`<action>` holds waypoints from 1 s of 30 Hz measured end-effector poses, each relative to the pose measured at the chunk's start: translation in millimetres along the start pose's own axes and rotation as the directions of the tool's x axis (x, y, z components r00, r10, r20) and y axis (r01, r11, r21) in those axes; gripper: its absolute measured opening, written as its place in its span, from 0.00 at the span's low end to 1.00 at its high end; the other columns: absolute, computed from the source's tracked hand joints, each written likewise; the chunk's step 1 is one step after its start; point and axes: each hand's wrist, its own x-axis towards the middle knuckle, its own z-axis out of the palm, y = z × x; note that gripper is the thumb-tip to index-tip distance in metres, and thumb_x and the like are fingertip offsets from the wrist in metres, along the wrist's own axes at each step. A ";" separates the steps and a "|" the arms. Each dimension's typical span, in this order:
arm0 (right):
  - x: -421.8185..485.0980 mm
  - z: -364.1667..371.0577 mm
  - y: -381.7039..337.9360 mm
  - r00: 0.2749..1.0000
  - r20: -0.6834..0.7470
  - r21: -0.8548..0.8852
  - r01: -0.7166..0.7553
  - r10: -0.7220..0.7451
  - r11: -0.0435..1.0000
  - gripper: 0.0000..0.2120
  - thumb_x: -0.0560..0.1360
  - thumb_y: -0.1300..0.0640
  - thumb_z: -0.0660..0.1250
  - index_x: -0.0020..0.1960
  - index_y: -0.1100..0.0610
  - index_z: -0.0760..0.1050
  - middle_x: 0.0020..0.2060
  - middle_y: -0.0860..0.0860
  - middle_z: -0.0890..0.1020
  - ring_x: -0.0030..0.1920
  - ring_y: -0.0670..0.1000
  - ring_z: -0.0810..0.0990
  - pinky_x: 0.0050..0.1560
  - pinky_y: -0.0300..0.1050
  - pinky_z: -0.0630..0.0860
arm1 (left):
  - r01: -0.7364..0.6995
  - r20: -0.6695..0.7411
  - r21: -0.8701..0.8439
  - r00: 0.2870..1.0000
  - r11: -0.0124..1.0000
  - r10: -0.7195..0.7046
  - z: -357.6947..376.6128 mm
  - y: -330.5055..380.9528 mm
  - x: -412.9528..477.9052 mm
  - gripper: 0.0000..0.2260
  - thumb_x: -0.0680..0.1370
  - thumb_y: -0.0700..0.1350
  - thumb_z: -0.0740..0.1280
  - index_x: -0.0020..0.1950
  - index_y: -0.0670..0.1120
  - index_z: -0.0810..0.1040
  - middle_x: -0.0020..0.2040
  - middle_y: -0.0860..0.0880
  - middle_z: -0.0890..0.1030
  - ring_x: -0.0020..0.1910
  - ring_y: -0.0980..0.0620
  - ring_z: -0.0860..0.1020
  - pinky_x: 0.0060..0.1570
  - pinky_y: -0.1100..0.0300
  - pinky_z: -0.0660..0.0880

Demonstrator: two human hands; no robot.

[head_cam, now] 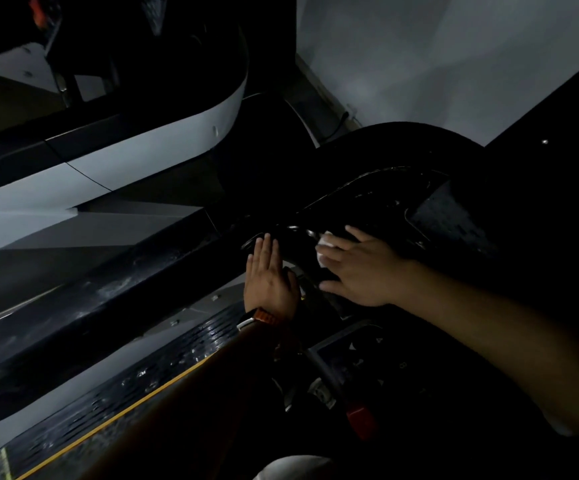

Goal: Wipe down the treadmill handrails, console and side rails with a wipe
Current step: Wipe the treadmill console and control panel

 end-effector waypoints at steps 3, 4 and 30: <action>-51.6 16.2 16.7 0.979 -0.166 -0.045 0.111 -0.117 0.993 0.41 0.78 0.35 0.34 0.77 0.51 0.71 0.81 0.46 0.64 0.83 0.48 0.55 0.82 0.54 0.50 | 0.020 0.000 -0.007 1.000 1.000 -0.020 -1.0 1.8 -0.8 0.29 0.83 0.45 0.59 0.83 0.42 0.57 0.84 0.45 0.53 0.83 0.49 0.47 0.82 0.49 0.46; -66.0 23.7 21.1 0.952 -0.273 -0.086 0.120 -0.139 0.989 0.36 0.81 0.37 0.40 0.72 0.51 0.77 0.78 0.47 0.71 0.80 0.49 0.64 0.80 0.53 0.57 | 0.022 0.002 -0.008 1.000 1.000 -0.022 -1.6 2.1 -1.1 0.29 0.83 0.45 0.58 0.83 0.42 0.56 0.84 0.45 0.52 0.83 0.49 0.47 0.82 0.49 0.46; -35.0 22.1 17.4 0.975 -0.051 -0.260 0.195 -0.215 0.946 0.22 0.87 0.43 0.54 0.76 0.49 0.72 0.82 0.50 0.63 0.84 0.55 0.54 0.81 0.63 0.48 | 0.071 -0.009 0.008 0.997 0.997 -0.071 -1.8 3.9 -6.4 0.29 0.82 0.51 0.51 0.83 0.42 0.57 0.84 0.44 0.53 0.83 0.47 0.49 0.82 0.51 0.48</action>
